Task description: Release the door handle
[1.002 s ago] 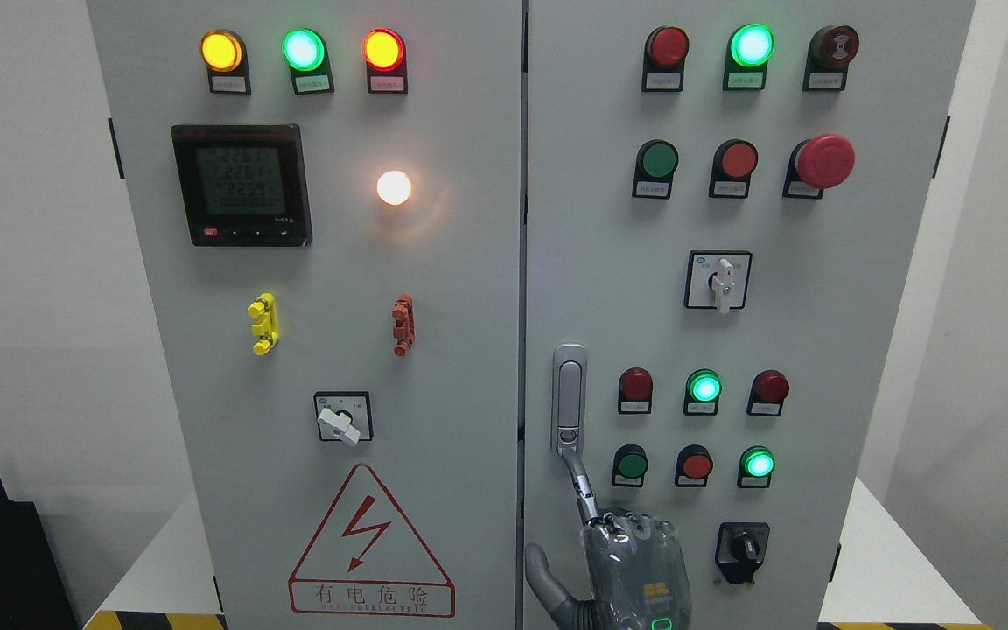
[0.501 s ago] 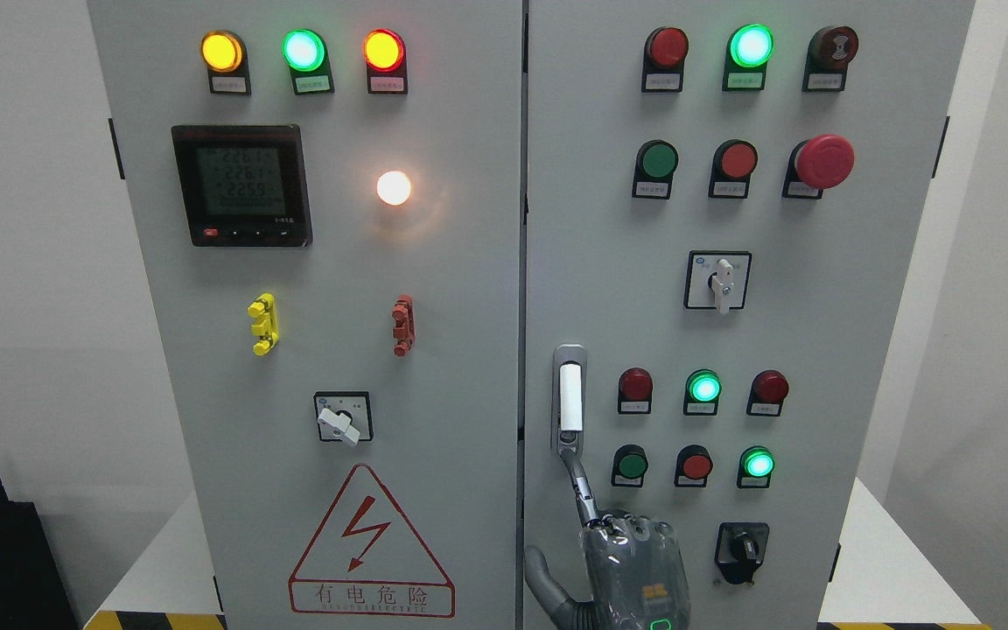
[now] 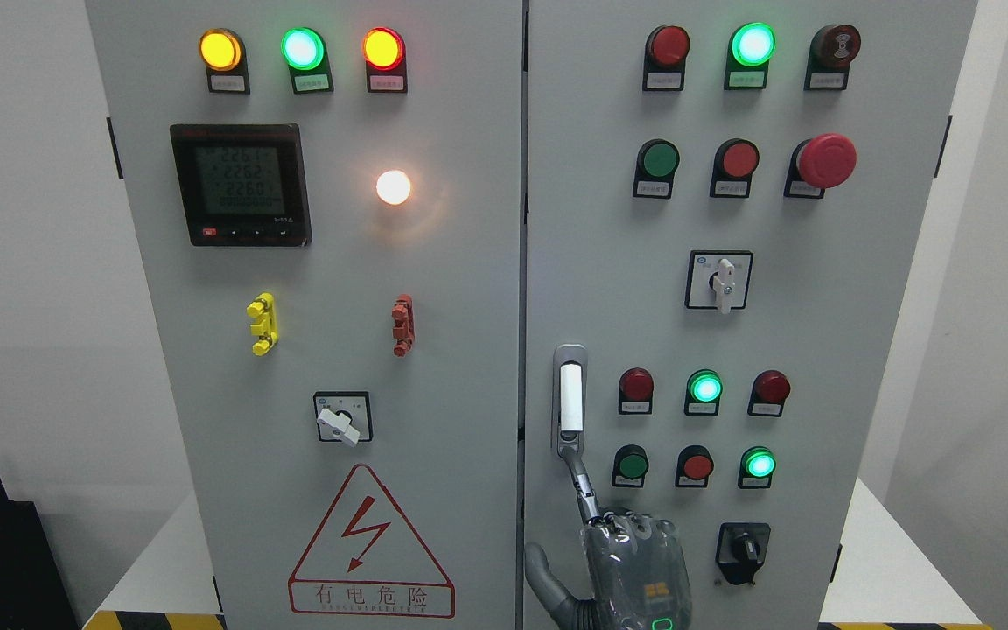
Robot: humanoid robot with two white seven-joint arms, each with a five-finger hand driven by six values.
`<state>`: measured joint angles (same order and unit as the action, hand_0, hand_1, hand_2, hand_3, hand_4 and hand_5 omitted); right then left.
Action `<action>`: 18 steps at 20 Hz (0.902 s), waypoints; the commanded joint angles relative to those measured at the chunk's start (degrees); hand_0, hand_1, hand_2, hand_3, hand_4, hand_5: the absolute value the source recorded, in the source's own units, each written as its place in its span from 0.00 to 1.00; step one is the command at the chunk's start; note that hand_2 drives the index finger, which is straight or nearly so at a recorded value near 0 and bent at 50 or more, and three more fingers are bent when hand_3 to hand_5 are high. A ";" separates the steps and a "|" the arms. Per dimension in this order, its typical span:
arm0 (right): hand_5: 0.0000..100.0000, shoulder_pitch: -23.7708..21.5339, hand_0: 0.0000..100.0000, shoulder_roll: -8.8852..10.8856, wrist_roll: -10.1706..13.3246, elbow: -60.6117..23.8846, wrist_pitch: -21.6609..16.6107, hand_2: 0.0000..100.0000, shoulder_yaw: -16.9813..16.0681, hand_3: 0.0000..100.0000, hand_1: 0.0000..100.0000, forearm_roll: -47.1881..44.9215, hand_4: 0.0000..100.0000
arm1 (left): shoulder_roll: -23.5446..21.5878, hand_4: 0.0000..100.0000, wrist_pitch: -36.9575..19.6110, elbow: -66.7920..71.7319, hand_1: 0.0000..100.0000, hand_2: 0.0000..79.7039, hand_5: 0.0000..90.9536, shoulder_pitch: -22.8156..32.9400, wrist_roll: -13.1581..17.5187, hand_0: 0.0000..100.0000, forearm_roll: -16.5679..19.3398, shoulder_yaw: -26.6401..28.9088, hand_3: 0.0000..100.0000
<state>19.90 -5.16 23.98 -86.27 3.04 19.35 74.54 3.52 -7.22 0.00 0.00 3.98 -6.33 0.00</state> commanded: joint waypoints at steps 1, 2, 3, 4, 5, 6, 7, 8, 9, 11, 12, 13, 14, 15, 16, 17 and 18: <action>0.99 -0.74 0.37 0.06 0.63 -1.71 -0.14 0.01 0.42 1.00 0.36 0.08 1.00 | 0.00 0.00 0.01 -0.53 0.39 0.00 0.00 -1.76 -0.02 0.12 0.00 -0.62 0.00; 0.99 -0.74 0.37 0.15 0.72 -1.80 -0.14 0.01 0.42 1.00 0.36 0.08 1.00 | 0.00 0.00 0.01 -0.44 0.39 0.00 0.00 -1.76 -0.02 0.12 0.00 -0.62 0.00; 0.99 -0.74 0.37 0.15 0.72 -2.32 -0.14 0.02 0.42 1.00 0.36 0.00 1.00 | 0.00 0.00 0.01 -0.44 0.39 0.00 0.00 -1.76 -0.02 0.12 0.00 -0.62 0.00; 0.99 -0.74 0.37 0.24 0.72 -2.41 -0.14 0.02 0.42 1.00 0.36 -0.01 1.00 | 0.00 0.00 0.01 -0.53 0.39 0.00 0.00 -1.76 -0.02 0.12 0.00 -0.62 0.00; 0.99 -0.74 0.37 0.24 0.63 -2.41 -0.14 0.02 0.42 1.00 0.36 0.08 1.00 | 0.00 0.00 0.01 -0.44 0.39 0.00 0.00 -1.76 -0.02 0.12 0.00 -0.62 0.00; 0.99 -0.83 0.37 0.24 0.72 -2.41 -0.23 0.02 0.42 1.00 0.36 0.00 1.00 | 0.00 0.00 0.01 -0.44 0.39 0.00 0.00 -1.76 -0.02 0.12 0.00 -0.62 0.00; 0.99 -1.35 0.37 0.24 0.72 -2.50 -0.32 0.03 0.42 1.00 0.36 -0.01 1.00 | 0.00 0.00 0.01 -0.44 0.39 0.00 0.00 -1.76 -0.02 0.12 0.00 -0.62 0.00; 0.99 -1.79 0.37 0.24 0.81 -2.50 -0.32 0.03 0.42 1.00 0.36 -0.01 1.00 | 0.00 0.00 0.01 -0.53 0.39 0.00 0.00 -1.76 -0.02 0.12 0.00 -0.62 0.00; 0.99 -2.23 0.37 0.24 0.98 -2.85 -0.41 0.06 0.51 1.00 0.36 -0.01 1.00 | 0.00 0.00 0.01 -0.53 0.39 0.00 0.00 -1.76 -0.02 0.12 0.00 -0.62 0.00; 0.99 -3.29 0.38 0.24 1.60 -3.81 -0.49 0.19 0.51 1.00 0.37 -0.01 1.00 | 0.00 0.00 0.01 -0.53 0.39 0.00 0.00 -1.76 -0.02 0.12 0.00 -0.62 0.00; 0.99 -3.38 0.38 0.24 1.60 -4.17 -0.49 0.28 0.51 1.00 0.38 -0.01 1.00 | 0.00 0.00 0.01 -0.44 0.39 0.00 0.00 -1.76 -0.02 0.12 0.00 -0.62 0.00; 0.99 -3.64 0.39 0.24 1.60 -4.87 -0.58 0.39 0.42 1.00 0.39 -0.01 1.00 | 0.00 0.00 0.01 -0.53 0.39 0.00 0.00 -1.76 -0.02 0.12 0.00 -0.62 0.00; 0.99 -4.17 0.40 0.24 1.51 -5.57 -0.67 0.49 0.42 1.00 0.39 -0.01 1.00 | 0.00 0.00 0.01 -0.53 0.39 0.00 0.00 -1.76 -0.02 0.12 0.00 -0.62 0.00; 0.99 -4.43 0.42 0.24 1.60 -6.27 -1.19 0.55 0.25 1.00 0.41 -0.01 1.00 | 0.00 0.00 0.01 -0.44 0.39 0.00 0.00 -1.76 -0.02 0.12 0.00 -0.62 0.00; 0.99 -4.70 0.44 0.32 1.68 -6.89 -1.81 0.62 0.07 1.00 0.43 -0.09 1.00 | 0.00 0.00 0.01 -0.44 0.39 0.00 0.00 -1.76 -0.02 0.12 0.00 -0.62 0.00; 0.99 -4.70 0.44 0.32 1.69 -7.42 -2.25 0.65 -0.19 1.00 0.45 -0.09 1.00 | 0.00 0.00 0.01 -0.44 0.39 0.00 0.00 -1.76 -0.02 0.12 0.00 -0.62 0.00; 0.99 -4.70 0.44 0.41 1.69 -7.77 -2.51 0.67 -0.28 1.00 0.47 -0.44 1.00 | 0.00 0.00 0.01 -0.53 0.39 0.00 0.00 -1.76 -0.02 0.12 0.00 -0.62 0.00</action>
<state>16.38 -4.96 25.58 -90.02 1.36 19.59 74.47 3.52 -7.22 0.00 0.00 3.95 -6.33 0.00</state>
